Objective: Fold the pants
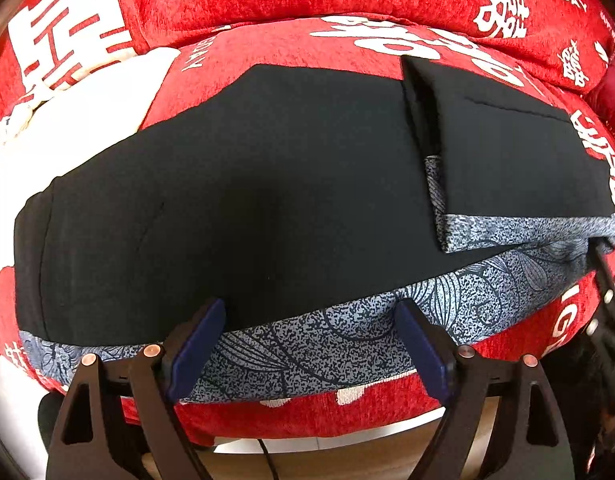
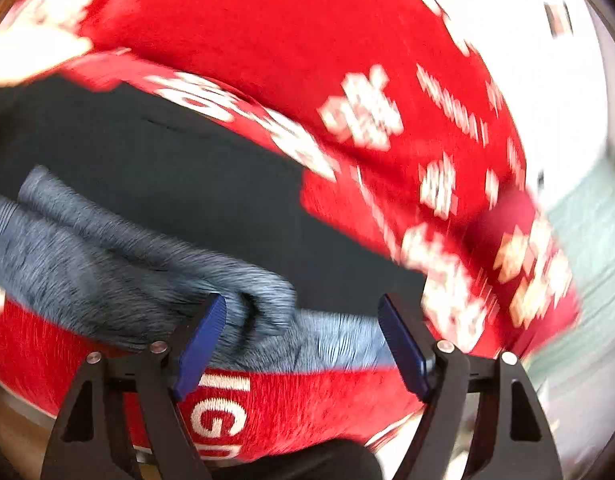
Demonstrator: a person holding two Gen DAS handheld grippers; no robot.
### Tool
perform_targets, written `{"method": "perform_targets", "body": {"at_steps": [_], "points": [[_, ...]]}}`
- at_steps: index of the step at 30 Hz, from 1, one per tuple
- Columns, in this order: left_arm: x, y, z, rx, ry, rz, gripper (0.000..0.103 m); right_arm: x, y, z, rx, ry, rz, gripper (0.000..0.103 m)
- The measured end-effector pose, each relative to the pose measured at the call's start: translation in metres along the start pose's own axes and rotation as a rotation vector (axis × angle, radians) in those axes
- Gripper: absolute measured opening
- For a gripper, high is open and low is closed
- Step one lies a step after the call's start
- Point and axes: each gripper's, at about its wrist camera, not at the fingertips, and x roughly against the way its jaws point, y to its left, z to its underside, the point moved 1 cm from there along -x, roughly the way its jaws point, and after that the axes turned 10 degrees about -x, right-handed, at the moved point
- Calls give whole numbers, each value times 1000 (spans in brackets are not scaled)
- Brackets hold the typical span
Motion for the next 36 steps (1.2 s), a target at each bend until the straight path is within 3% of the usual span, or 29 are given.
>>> {"method": "perform_targets", "body": {"at_steps": [3,6,10,15,16,17,18,20,21,30,33,36], "points": [[5,8,4,26,-8,21,88,25,25,-6,113,-102,-52,81],[12,19,10,63,-25,39,88,30,43,-21,131,-100,-172,81],[12,37,16,111,-27,23,88,15,60,-62,-5,9,-379,81],[9,48,20,144,-23,20,88,-30,78,-86,-155,153,-474,80],[9,48,20,139,-23,19,88,-39,78,-81,-180,201,-506,76],[9,47,20,134,-24,16,88,-44,71,-80,-247,224,-579,64],[9,47,20,129,-23,16,88,-44,66,-81,-271,229,-591,41],[9,45,20,127,-23,13,88,-42,52,-81,-284,246,-595,18],[8,44,19,129,-22,14,88,-38,40,-79,-318,248,-624,16],[13,23,11,75,-22,25,88,-10,-111,-57,-587,135,-597,15],[15,12,5,53,-23,36,88,-23,-169,-36,-698,122,-538,15],[17,-6,-2,7,-26,37,88,-52,-210,-1,-791,163,-475,15]]}}
